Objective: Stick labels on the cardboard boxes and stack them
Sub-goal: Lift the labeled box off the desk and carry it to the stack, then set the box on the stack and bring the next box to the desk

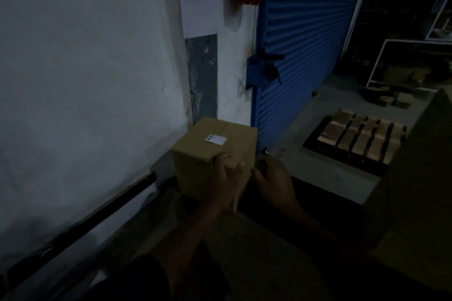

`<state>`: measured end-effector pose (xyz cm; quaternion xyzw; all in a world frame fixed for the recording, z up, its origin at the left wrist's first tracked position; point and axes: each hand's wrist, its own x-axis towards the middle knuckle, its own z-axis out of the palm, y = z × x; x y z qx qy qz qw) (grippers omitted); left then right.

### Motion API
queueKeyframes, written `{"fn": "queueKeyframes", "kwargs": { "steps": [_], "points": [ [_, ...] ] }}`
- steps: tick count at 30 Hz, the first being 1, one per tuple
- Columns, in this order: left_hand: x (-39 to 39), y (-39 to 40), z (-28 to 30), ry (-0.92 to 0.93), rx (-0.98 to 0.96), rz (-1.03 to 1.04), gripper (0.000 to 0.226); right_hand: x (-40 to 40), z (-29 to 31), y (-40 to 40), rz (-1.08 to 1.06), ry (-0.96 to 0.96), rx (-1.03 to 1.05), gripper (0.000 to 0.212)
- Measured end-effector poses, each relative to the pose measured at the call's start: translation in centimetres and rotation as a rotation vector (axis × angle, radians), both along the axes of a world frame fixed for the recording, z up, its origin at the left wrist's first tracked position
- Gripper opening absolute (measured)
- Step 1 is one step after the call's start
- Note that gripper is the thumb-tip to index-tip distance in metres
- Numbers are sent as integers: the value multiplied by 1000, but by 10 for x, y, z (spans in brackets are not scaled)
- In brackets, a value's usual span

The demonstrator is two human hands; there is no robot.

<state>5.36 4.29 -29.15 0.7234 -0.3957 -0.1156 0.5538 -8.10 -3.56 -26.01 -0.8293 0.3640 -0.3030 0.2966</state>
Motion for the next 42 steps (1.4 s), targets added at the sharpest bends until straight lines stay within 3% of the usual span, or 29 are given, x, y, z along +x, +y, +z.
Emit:
{"fn": "queueKeyframes", "kwargs": {
  "steps": [3,7,11,18,22,32,38,42],
  "points": [
    [53,-9,-11,-14,62,42,58,45,-13,-10,-18,48,50,37],
    [109,-24,-9,-36,153,120,54,87,-19,-23,-24,144,79,36],
    [160,-47,-16,-38,254,198,86,111,-33,-42,-56,195,100,44],
    [221,-58,-39,-23,489,237,113,120,-66,-60,19,312,207,67],
    [202,-48,-30,-19,530,267,92,106,-69,-56,-83,223,284,65],
    [75,3,-57,179,639,65,128,-47,-69,1,-408,188,190,38],
    [-33,51,-57,194,623,40,130,-162,-84,59,-558,286,185,61],
    [-97,82,-58,138,637,-33,135,-232,-84,108,-627,281,171,65]
  ]
}}
